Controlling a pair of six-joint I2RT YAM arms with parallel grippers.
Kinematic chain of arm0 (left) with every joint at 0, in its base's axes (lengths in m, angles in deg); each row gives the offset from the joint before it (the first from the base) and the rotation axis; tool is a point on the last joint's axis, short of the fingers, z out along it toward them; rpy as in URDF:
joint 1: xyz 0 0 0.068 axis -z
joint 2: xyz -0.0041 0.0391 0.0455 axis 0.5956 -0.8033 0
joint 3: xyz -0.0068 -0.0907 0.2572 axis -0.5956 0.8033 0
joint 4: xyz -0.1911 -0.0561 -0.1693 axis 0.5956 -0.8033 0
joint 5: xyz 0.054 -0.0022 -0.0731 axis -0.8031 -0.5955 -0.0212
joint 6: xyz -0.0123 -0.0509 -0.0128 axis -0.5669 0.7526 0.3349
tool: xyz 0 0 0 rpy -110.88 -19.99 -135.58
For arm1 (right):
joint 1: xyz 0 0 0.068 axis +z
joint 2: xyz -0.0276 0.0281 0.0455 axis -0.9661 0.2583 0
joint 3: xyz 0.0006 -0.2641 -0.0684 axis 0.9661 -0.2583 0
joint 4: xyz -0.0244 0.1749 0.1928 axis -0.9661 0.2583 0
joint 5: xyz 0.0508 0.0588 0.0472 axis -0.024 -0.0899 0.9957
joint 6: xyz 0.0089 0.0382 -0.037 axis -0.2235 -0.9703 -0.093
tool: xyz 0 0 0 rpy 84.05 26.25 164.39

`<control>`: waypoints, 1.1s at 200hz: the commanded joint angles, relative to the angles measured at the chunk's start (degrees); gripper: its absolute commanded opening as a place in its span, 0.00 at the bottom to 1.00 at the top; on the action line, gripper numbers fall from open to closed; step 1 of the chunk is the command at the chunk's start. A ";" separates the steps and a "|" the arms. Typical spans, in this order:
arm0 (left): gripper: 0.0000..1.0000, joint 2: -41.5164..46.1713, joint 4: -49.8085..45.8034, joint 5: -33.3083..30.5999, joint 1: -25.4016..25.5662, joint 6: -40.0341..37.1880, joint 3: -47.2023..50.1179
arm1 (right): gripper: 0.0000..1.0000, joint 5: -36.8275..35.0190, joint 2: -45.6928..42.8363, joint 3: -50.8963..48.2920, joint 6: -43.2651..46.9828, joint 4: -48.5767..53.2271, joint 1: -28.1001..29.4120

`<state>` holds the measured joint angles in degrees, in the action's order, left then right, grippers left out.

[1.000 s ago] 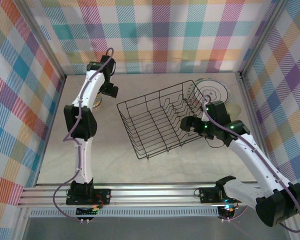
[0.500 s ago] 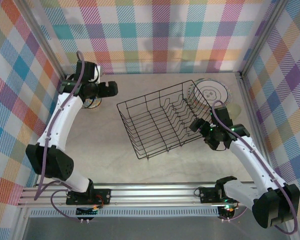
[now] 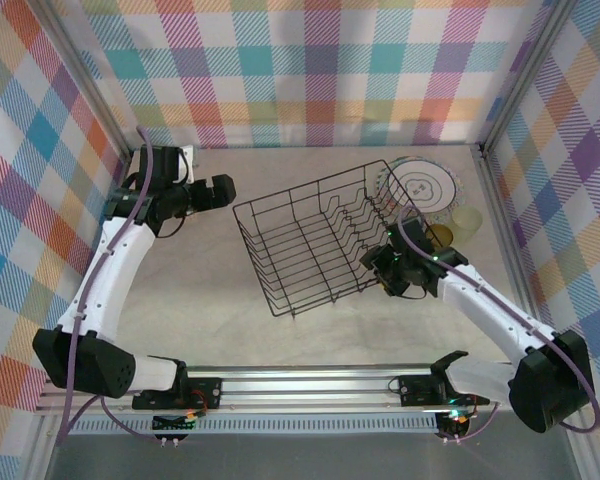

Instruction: Unload the mixed dishes from the dish rack

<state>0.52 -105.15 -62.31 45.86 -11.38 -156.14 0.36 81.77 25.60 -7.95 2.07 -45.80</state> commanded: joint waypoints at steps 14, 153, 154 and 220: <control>1.00 2.79 2.58 2.19 0.19 0.73 2.36 | 0.40 -1.71 3.22 -1.06 -11.10 -8.96 4.11; 1.00 3.05 5.70 6.30 -0.05 1.48 5.28 | 0.59 -9.42 26.88 15.68 -17.24 -24.38 11.32; 1.00 3.11 5.74 6.34 -0.06 1.48 5.31 | 0.60 -9.40 26.69 15.62 -16.99 -24.38 11.35; 1.00 10.25 14.31 9.18 -0.80 4.35 12.19 | 0.99 -11.49 3.94 9.65 5.63 -9.23 11.01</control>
<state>5.83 -95.88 -53.65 45.75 -8.57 -146.13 -8.67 95.76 37.56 -14.66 -16.46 -34.45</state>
